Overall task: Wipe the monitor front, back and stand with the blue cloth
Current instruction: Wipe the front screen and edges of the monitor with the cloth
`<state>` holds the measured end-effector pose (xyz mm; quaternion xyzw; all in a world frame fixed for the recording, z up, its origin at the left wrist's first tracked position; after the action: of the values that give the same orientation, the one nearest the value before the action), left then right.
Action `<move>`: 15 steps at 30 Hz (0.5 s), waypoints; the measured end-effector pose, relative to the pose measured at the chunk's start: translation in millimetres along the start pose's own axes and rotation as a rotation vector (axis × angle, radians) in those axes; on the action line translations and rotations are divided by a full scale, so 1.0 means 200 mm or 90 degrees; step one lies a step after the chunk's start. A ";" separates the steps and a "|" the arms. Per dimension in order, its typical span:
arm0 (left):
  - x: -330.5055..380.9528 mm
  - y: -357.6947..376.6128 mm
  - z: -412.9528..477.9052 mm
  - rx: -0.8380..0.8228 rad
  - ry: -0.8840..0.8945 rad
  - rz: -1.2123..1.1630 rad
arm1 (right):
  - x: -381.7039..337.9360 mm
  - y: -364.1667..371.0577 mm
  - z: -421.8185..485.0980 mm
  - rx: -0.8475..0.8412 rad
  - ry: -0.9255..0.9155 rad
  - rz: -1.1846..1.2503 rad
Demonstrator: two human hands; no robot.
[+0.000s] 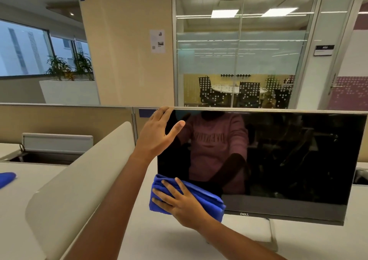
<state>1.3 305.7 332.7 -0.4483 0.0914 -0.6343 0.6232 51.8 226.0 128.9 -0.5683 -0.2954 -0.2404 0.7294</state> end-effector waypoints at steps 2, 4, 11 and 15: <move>-0.01 0.00 0.01 -0.002 0.001 -0.004 | 0.00 0.01 -0.02 0.007 -0.001 -0.004; -0.01 -0.01 0.02 0.000 0.002 -0.001 | 0.02 0.01 -0.08 0.024 -0.001 -0.015; -0.01 0.00 0.02 0.018 0.000 -0.016 | 0.10 0.08 -0.51 0.048 -0.047 -0.065; -0.01 0.01 0.02 0.029 -0.005 -0.029 | 0.23 0.07 -0.73 0.029 -0.064 -0.075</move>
<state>4.6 308.9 333.2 -0.4386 0.0643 -0.6484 0.6189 117.4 86.3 125.6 -0.5447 -0.3702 -0.2470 0.7108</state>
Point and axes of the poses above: each hand's wrist, its own z-axis towards the middle knuckle, its own y-axis out of the palm, x = y × z, the point moved 3 cm from there along z, towards the middle knuckle, and after that the axes turned 12 degrees about -y, right-handed, at the moved point
